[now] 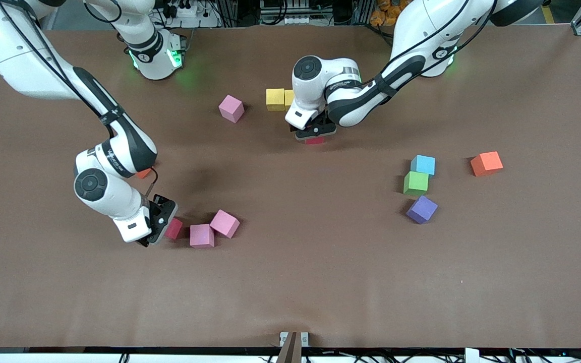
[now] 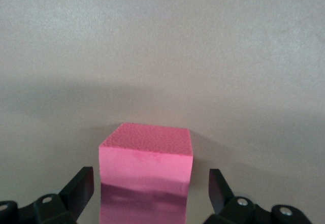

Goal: Form number 2 with 11 blocks

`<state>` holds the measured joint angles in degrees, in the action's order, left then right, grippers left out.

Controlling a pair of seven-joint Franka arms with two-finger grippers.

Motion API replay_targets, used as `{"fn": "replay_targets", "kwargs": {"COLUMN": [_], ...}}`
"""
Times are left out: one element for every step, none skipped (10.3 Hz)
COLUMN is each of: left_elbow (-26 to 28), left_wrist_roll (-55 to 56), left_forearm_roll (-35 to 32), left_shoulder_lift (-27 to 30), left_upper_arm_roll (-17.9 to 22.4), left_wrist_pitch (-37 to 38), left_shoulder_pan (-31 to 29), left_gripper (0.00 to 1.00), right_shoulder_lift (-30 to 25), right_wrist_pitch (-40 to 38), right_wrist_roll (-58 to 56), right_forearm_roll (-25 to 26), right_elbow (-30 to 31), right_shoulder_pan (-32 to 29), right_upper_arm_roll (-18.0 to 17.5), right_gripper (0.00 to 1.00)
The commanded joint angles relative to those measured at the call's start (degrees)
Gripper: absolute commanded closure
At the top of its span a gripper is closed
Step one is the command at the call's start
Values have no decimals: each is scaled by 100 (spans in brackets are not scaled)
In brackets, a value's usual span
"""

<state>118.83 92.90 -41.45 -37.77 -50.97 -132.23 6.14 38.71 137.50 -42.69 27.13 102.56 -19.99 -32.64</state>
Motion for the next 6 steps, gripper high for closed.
{"fn": "replay_targets", "kwargs": {"left_elbow": [44, -9, -148, -289, -395, -526], "left_wrist_roll": [202, 176, 132, 123, 62, -348], "left_forearm_roll": [-144, -144, -135, -126, -126, -118], "left_shoulder_lift": [418, 541, 586, 595, 604, 595], "left_upper_arm_roll": [-18, -27, -36, -45, -45, -36], "left_wrist_pitch": [49, 49, 49, 57, 57, 57], "left_shoulder_pan": [-60, -95, -191, -279, -376, -551], "left_gripper": [0, 0, 0, 0, 0, 0], "right_shoulder_lift": [-66, -57, -74, -83, -83, -48], "right_wrist_pitch": [346, 356, 365, 365, 374, 478], "right_wrist_roll": [-99, -91, -91, -82, -90, -117], "right_forearm_roll": [82, 56, 55, 47, 47, 47], "right_elbow": [255, 282, 334, 370, 387, 405], "right_shoulder_pan": [13, 13, 22, 22, 22, 30], "right_upper_arm_roll": [144, 144, 144, 144, 144, 153], "right_gripper": [0, 0, 0, 0, 0, 0]}}
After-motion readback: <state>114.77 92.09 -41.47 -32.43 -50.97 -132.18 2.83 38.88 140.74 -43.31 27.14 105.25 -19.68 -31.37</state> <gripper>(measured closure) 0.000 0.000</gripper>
